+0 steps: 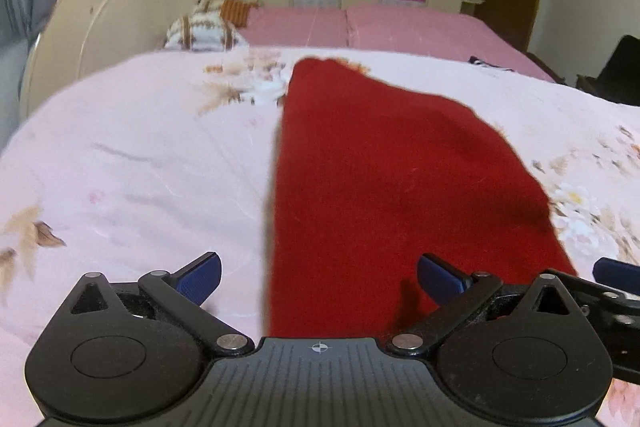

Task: Fold small clothes

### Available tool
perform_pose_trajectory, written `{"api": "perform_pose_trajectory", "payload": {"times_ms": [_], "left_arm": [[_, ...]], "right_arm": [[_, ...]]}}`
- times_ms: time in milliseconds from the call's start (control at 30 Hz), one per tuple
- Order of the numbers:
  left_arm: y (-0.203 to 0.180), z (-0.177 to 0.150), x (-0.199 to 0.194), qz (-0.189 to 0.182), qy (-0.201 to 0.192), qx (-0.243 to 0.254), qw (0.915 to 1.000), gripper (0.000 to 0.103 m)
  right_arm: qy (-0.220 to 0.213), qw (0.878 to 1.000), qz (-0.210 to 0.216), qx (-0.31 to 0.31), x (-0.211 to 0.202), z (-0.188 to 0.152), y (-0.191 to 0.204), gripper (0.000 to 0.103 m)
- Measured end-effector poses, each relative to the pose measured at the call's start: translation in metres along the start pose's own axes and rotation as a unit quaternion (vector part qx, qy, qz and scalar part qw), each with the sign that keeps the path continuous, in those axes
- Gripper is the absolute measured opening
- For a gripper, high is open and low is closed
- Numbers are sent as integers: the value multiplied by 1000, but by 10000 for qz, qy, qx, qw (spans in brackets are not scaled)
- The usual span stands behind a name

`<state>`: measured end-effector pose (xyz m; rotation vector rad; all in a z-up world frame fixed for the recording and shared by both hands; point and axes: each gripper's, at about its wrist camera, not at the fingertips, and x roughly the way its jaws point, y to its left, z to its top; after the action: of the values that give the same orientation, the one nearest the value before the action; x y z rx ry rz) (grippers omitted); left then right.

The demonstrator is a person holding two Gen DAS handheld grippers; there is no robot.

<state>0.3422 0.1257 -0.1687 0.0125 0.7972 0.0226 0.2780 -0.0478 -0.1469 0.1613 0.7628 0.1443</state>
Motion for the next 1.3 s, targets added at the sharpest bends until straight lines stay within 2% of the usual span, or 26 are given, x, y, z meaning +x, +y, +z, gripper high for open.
{"api": "perform_pose_trajectory", "payload": {"times_ms": [33,100,200,300,367,567,700,1000,1300], "left_arm": [[1,0,-10,-29,-14,47,10000,103],[3,1,-31,-43,-71,133,9999,103],[8,1,-66,-16,-154,161,9998,103],[12,-1,-99,-50,-148,59,9999,103],[13,-3,-120,-68,-176,6,9998,103],[7,-24,-185,107,-380,-205,9990,103],[-3,-45,-234,192,-544,-414,9975,103],[-25,-93,-311,350,-846,-430,9949,103],[-39,-116,-347,358,-1017,-513,9928,103]], "right_arm": [[19,10000,85,38,-8,1,0,87],[64,9995,273,106,-26,2,0,93],[122,9987,493,102,-53,4,3,98],[288,9986,416,171,-81,6,11,102],[309,9990,311,123,-99,5,18,102],[-404,9948,232,-906,-169,-11,39,102],[-997,9918,-144,-784,-216,-29,34,102],[-1106,9915,-406,-550,-275,-64,11,102],[-1322,9884,-469,-587,-306,-78,5,102]]}}
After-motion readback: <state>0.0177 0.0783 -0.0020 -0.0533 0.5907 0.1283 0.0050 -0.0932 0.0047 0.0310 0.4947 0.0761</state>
